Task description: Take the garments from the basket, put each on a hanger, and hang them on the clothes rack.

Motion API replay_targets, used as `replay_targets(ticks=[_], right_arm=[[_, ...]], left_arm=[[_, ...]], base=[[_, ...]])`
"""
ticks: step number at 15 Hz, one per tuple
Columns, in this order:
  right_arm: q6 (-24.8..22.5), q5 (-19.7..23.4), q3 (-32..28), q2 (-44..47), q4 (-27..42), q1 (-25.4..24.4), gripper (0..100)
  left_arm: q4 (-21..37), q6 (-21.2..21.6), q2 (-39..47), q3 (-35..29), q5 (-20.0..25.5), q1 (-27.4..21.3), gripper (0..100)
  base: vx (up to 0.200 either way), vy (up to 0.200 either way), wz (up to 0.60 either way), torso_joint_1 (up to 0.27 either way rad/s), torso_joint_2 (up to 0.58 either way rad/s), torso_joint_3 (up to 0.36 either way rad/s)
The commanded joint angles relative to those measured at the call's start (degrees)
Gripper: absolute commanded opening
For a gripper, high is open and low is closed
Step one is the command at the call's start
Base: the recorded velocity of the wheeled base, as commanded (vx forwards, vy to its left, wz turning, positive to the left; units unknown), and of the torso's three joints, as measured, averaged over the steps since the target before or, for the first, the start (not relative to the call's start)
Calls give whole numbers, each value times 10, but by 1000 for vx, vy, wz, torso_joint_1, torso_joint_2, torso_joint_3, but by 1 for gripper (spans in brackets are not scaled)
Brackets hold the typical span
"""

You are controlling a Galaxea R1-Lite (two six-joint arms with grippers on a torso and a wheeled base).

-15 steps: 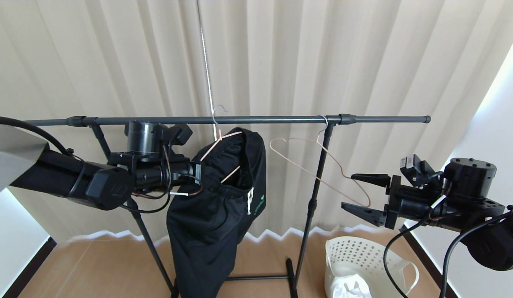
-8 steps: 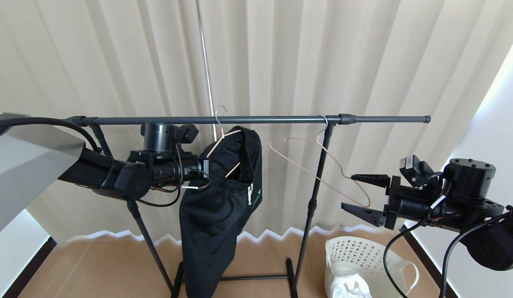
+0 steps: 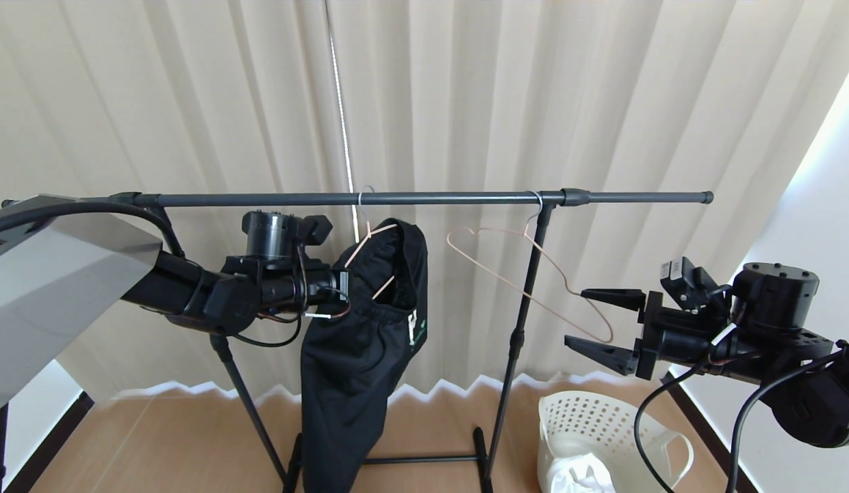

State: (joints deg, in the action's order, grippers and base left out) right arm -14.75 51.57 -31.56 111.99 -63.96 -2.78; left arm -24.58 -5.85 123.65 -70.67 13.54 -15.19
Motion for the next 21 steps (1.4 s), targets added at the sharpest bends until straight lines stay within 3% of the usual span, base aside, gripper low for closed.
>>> replay_targets(ticks=[1,6,7,12,15,19,20,21], right_arm=[[0,0,0,1,0,0,100],[0,0,-2,2,0,0,100],[0,0,-2,2,0,0,100],[0,0,-2,2,0,0,100],[-4,-16,12,-27,-13,-5,100],[-2,-139,29,-98,-34,-52,100],[-1,-141,29,-100,-34,-53,100],[1,-208,31,-142,-32,-79,100]], left_arm=[[0,0,1,2,0,-1,0],[-1,1,2,2,1,0,0],[-1,1,2,3,1,0,100],[-35,0,-20,35,2,1,100],[-35,4,-94,82,1,1,100],[-34,36,-260,173,5,-10,100],[-34,37,-263,175,5,-10,100],[-34,50,-324,230,4,-13,100]], base=[[0,0,0,0,0,0],[0,0,0,0,0,0],[0,0,0,0,0,0],[0,0,0,0,0,0],[0,0,0,0,0,0],[0,0,0,0,0,0],[0,0,0,0,0,0],[0,0,0,0,0,0]])
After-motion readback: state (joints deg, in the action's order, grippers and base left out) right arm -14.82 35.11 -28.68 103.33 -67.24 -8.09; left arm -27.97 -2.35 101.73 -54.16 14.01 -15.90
